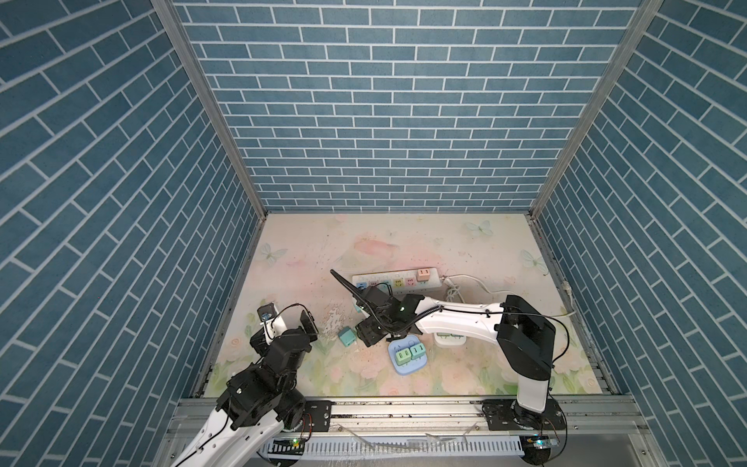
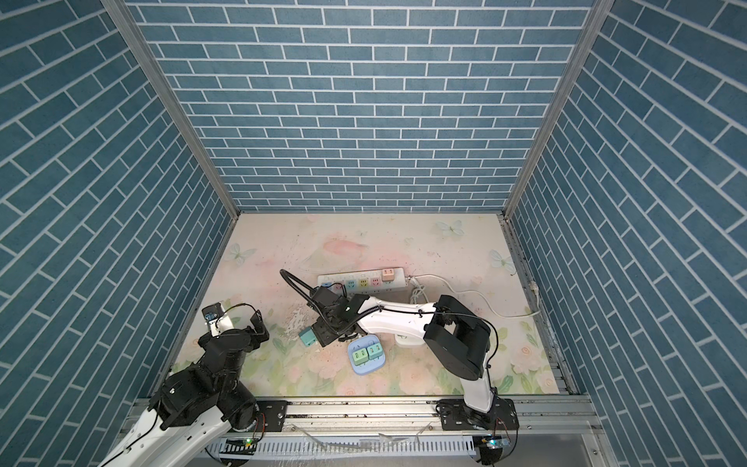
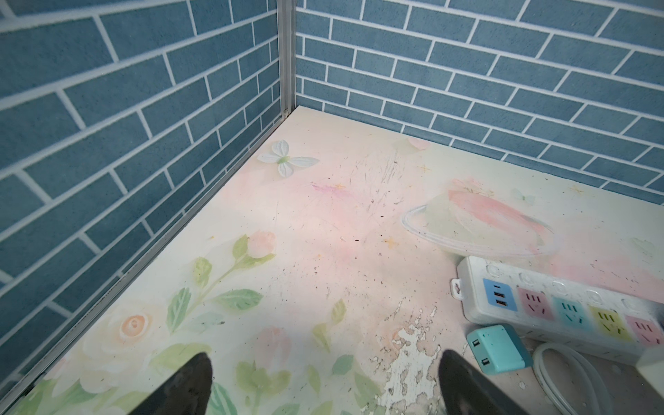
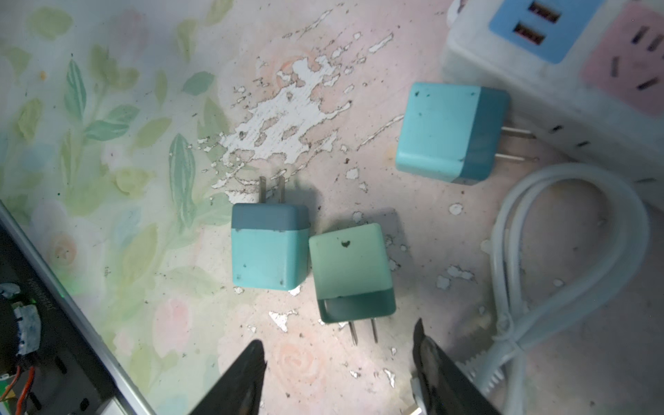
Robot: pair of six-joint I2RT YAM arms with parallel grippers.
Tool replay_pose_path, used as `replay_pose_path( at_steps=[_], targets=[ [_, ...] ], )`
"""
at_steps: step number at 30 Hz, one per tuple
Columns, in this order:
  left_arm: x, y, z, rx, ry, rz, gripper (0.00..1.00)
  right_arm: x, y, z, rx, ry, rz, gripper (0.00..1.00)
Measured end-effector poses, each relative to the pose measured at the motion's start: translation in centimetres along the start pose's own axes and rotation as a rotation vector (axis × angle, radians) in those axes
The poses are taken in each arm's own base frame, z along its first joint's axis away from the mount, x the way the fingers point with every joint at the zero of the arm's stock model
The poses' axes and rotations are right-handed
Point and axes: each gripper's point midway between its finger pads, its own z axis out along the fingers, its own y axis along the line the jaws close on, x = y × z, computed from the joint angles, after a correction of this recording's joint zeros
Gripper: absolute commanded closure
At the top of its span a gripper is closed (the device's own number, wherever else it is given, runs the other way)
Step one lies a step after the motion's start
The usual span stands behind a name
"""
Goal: Insert plugs into power strip
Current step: Pick up the plug from the center of the table.
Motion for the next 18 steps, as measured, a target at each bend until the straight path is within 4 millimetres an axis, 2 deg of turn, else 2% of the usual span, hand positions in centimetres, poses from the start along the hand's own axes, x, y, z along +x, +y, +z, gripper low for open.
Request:
replay_pose_path(
  at_steps=[18],
  targets=[
    [-0.1, 0.1, 0.0, -0.004, -0.003, -0.003, 0.00, 0.6, -1.0, 3.4, 0.086, 0.103, -0.032, 0.33]
  ],
)
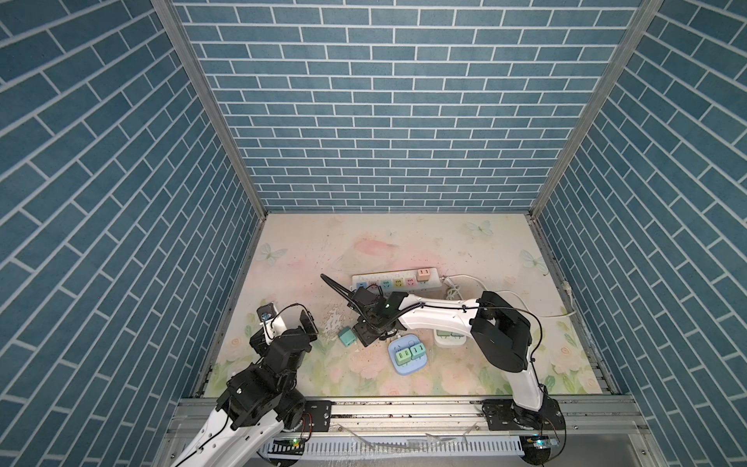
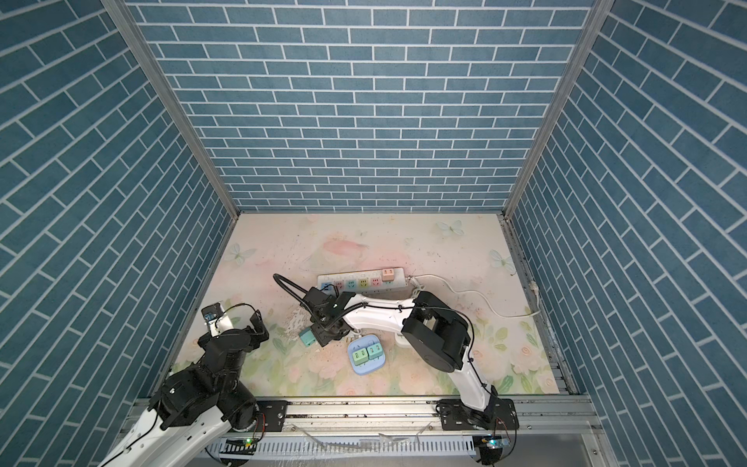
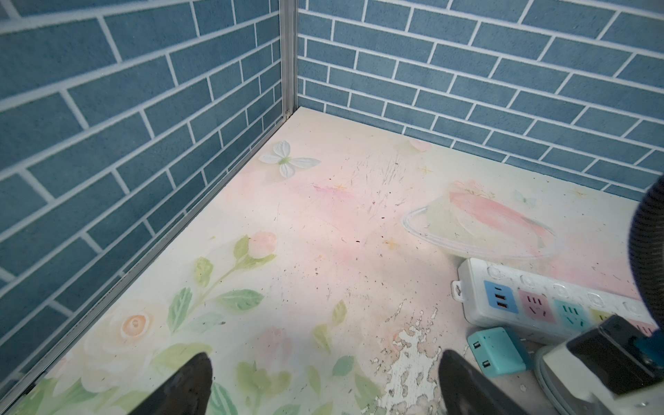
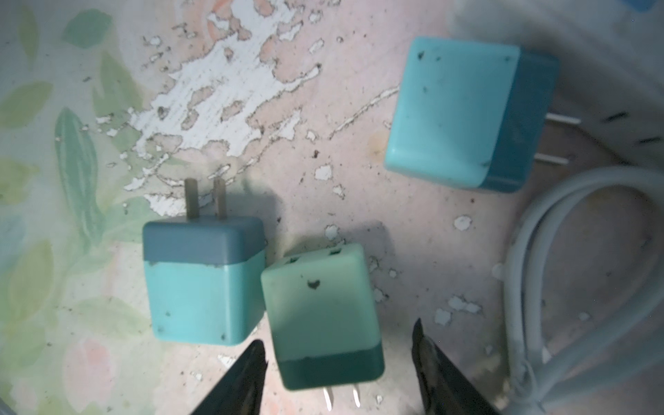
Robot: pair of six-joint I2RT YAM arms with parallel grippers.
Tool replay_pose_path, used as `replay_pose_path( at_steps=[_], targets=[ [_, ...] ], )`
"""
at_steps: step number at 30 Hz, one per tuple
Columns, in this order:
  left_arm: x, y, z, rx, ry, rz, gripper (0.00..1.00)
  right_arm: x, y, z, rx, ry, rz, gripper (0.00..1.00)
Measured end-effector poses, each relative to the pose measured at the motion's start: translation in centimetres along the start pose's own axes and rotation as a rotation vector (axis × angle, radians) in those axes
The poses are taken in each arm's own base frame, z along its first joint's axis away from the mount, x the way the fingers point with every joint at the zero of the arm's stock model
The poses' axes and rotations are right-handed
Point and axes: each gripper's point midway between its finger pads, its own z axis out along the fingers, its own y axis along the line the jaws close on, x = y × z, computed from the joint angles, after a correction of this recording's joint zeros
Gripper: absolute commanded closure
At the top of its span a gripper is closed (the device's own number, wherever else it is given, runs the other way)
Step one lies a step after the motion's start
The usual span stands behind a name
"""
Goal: Insert plugs into power strip
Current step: Pick up the plug from the center of the table.
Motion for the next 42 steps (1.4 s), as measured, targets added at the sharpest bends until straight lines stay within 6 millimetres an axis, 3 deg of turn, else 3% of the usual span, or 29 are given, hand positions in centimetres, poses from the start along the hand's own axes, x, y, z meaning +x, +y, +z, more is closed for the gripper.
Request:
replay_pose_path(
  at_steps=[6, 15, 23, 31, 38, 42],
  targets=[
    [0.0, 0.0, 0.0, 0.000, 0.000, 0.000, 0.00, -0.1, 0.1, 1.2, 0.023, 0.021, -0.024, 0.33],
    [0.0, 0.0, 0.0, 0.000, 0.000, 0.000, 0.00, -0.1, 0.0, 1.3, 0.051, 0.023, -0.050, 0.41],
    [0.0, 0.0, 0.0, 0.001, 0.001, 0.000, 0.01, -0.1, -0.3, 1.4, 0.070, 0.021, -0.055, 0.41],
    [0.0, -0.1, 0.0, 0.003, 0.002, 0.001, 0.01, -0.2, -0.3, 1.4, 0.071, 0.016, -0.065, 0.69],
    [0.2, -0.4, 0.0, 0.022, 0.011, 0.014, 0.00, -0.1, -0.4, 1.2, 0.067, -0.006, -0.073, 0.76],
    [0.3, -0.6, 0.0, 0.033, 0.017, 0.023, 0.00, 0.3, -1.1, -0.9, 0.080, -0.042, -0.078, 0.79]
  ],
)
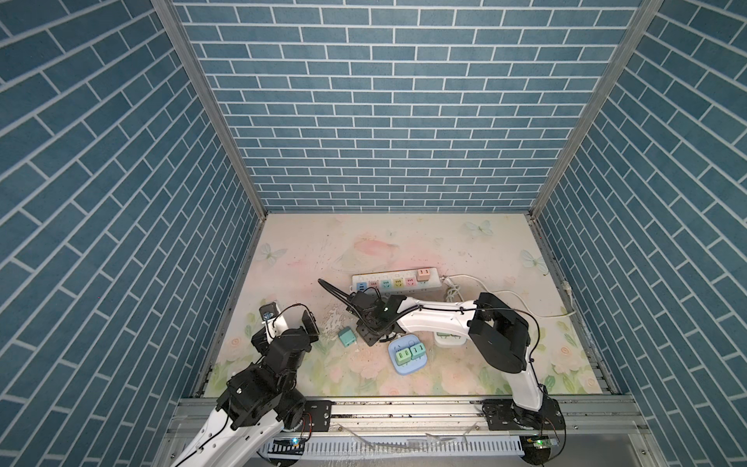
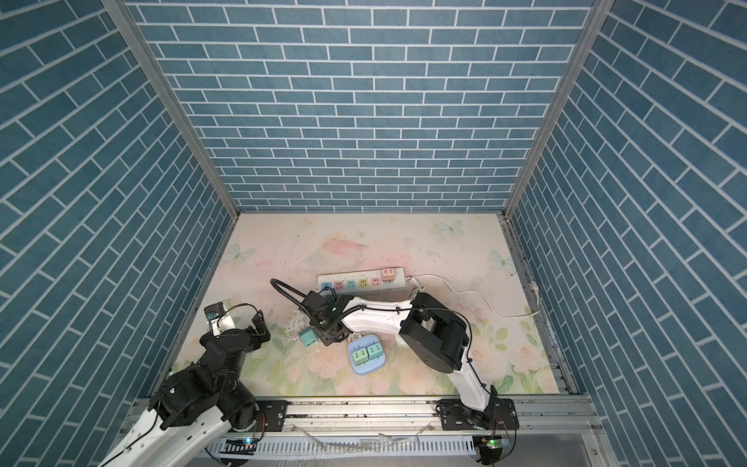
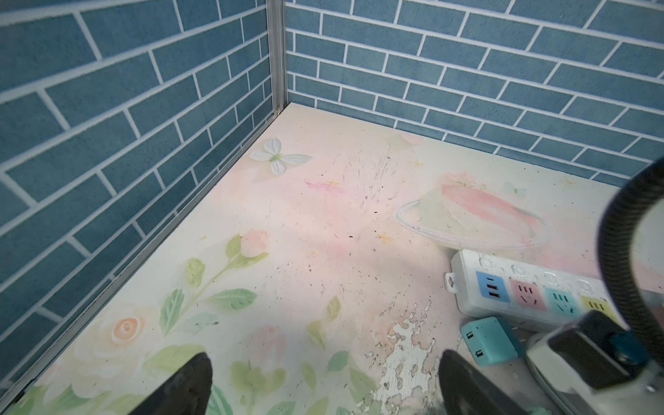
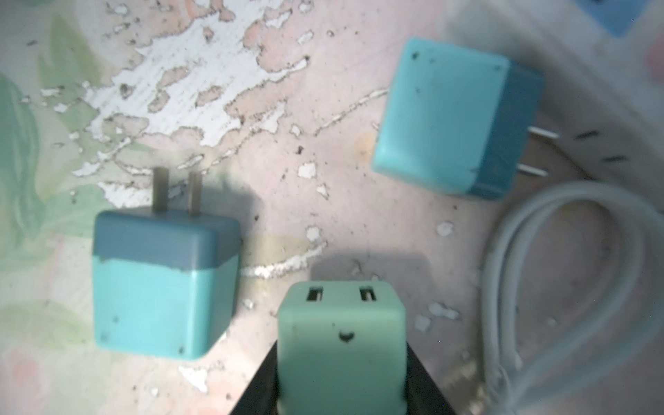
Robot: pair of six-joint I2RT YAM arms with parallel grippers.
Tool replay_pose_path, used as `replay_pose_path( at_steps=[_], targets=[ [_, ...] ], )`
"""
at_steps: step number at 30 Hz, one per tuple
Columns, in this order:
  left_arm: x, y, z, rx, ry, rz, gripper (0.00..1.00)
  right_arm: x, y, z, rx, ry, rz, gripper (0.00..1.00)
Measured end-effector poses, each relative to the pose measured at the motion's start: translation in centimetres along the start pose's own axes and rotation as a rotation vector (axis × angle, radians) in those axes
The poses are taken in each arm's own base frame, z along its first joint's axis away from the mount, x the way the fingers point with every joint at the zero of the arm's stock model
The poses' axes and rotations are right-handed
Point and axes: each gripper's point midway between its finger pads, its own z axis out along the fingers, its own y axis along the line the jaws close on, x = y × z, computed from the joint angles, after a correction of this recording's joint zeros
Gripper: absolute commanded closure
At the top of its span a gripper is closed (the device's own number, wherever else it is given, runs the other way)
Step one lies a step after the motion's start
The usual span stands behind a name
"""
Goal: Insert plugs into power strip
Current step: Pick up the plug from the center of the table.
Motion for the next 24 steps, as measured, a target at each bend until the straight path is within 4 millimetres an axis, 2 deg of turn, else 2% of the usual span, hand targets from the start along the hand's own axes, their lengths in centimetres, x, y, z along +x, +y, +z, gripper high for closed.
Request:
replay_pose_path(
  at_steps=[4, 9, 15, 17, 20, 24],
  targets=[
    [0.2, -0.4, 0.0, 0.021, 0.011, 0.015, 0.03, -1.7, -1.0, -4.7, 0.011, -0.117, -0.014, 0.96],
    [0.3, -1.1, 0.0, 0.059, 0.023, 0.034, 0.05, -5.8, -2.9, -12.8, 0.044, -0.371, -0.058, 1.00],
    [0.3, -1.7, -0.1, 0.091, 0.029, 0.048, 0.08, -8.9, -6.4, -20.9, 0.099, -0.620, -0.121, 1.00],
    [0.3, -1.9, -0.1, 0.100, 0.030, 0.051, 0.09, -9.4, -7.3, -23.2, 0.123, -0.695, -0.155, 1.00],
    [0.3, -2.2, 0.0, 0.110, 0.034, 0.058, 0.10, -9.3, -7.3, -26.2, 0.136, -0.804, -0.233, 1.00],
    [0.4, -3.4, 0.0, 0.164, 0.044, 0.080, 0.11, -7.3, -6.6, -27.9, 0.127, -0.889, -0.365, 1.00]
  ],
)
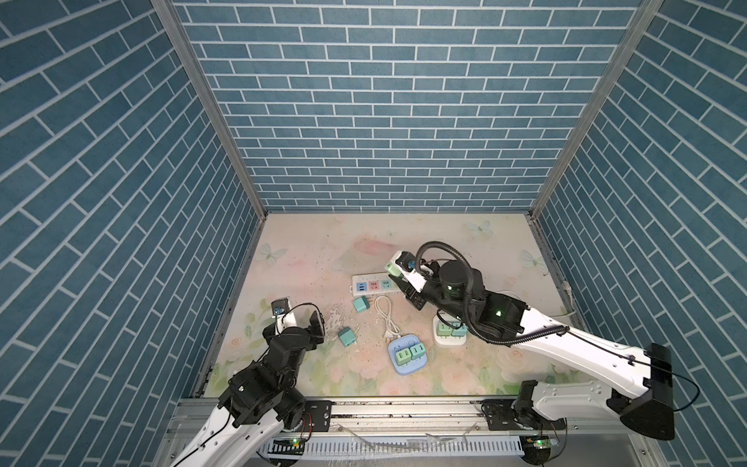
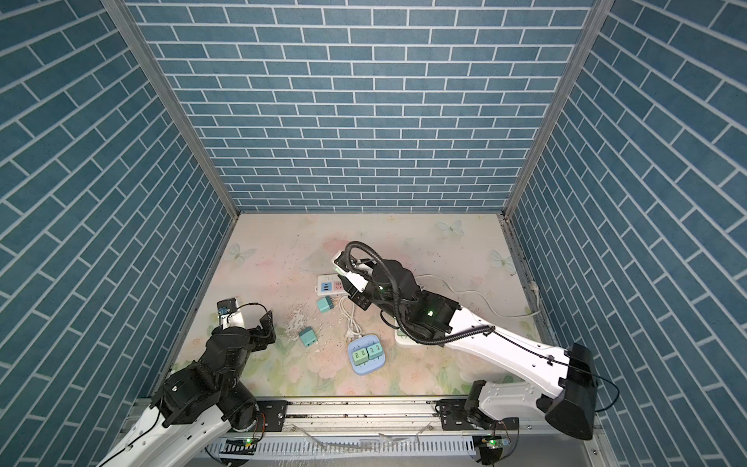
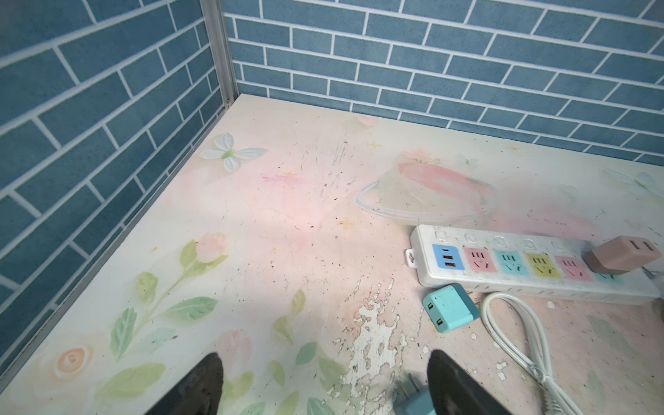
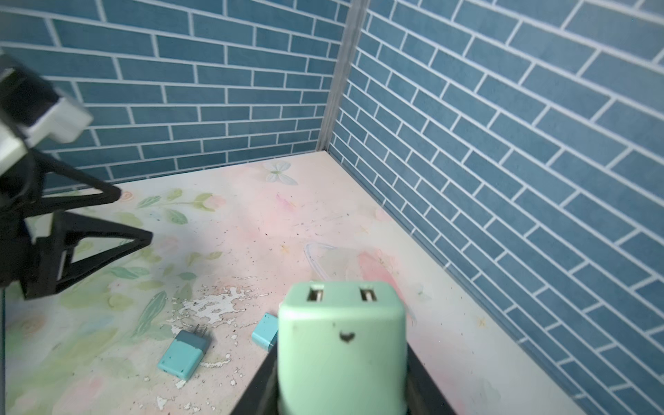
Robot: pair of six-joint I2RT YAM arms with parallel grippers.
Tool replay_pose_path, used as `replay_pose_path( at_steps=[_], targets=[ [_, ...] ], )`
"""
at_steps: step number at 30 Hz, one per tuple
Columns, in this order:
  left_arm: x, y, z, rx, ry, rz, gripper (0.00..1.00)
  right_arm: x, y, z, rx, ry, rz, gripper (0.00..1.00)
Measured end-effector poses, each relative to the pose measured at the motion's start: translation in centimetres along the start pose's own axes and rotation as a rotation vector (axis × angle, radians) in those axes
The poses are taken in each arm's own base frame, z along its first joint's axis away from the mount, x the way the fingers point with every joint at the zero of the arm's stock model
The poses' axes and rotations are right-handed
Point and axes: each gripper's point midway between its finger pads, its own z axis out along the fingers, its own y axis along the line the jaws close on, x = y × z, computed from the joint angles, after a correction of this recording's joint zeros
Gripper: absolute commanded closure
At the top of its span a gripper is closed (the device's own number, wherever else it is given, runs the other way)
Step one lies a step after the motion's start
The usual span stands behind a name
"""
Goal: Insert plugs into power strip
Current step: Pick up the plug from the center of the table, then insert the plug into the socket.
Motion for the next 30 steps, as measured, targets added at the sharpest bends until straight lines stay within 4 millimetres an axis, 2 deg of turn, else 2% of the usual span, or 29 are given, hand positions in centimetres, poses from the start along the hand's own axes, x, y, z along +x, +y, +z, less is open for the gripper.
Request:
replay_pose_path(
  at_steps=[6, 9, 13, 17, 24, 30],
  targets=[
    [-0.5, -3.8, -0.4, 0.191, 0.029, 0.040, 0.13, 1.2, 1.1, -2.4, -0.051, -0.054, -0.106, 1.00],
    [-2.3, -6.3, -1.4, 0.308, 0.037, 0.027, 0.16, 1.3, 1.5, -2.8, -0.064, -0.083, -0.145, 1.00],
    [-5.5, -9.6, -3.0, 0.450, 0.038, 0.008, 0.18, 1.5, 1.7, -2.2, -0.057, -0.105, -0.198, 1.00],
    [-7.6, -12.3, -4.2, 0.559, 0.058, 0.003, 0.21, 2.2, 2.1, -0.9, -0.049, -0.104, -0.260, 1.00],
    [-8.1, -15.2, -5.3, 0.706, 0.093, 0.002, 0.22, 3.9, 2.0, 0.1, -0.035, -0.104, -0.347, 1.00],
    [-9.0, -17.1, -7.0, 0.842, 0.056, -0.017, 0.22, 4.6, 3.1, 0.0, -0.122, -0.132, -0.369, 1.00]
  ],
)
